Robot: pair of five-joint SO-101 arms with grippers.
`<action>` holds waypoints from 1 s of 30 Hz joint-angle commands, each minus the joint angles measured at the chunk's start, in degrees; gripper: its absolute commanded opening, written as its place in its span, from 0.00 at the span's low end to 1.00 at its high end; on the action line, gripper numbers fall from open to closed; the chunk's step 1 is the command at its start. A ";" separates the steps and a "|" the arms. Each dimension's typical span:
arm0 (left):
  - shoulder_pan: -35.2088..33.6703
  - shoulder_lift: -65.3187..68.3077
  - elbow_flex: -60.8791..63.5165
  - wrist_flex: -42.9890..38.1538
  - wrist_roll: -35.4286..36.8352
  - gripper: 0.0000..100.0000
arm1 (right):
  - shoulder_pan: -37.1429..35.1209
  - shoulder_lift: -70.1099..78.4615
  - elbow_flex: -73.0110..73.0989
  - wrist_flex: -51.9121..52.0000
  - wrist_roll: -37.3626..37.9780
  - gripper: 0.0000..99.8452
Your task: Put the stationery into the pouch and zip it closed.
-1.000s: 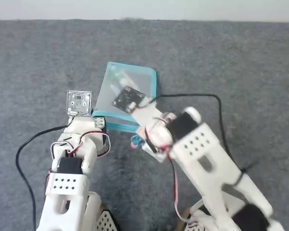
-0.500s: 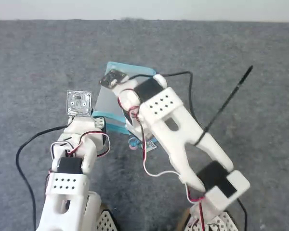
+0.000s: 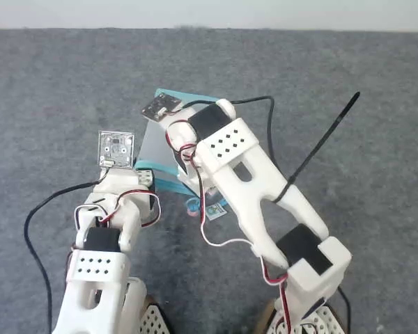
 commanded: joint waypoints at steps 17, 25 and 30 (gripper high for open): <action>8.79 -1.32 -0.92 -6.86 7.12 0.01 | 1.45 -31.69 27.87 -3.21 5.89 0.01; 12.40 -1.32 -0.84 -6.59 5.36 0.01 | 5.49 -17.27 19.69 -1.98 3.43 0.01; 13.89 -1.41 0.13 -6.86 3.87 0.01 | 6.81 -9.01 8.44 2.07 1.93 0.01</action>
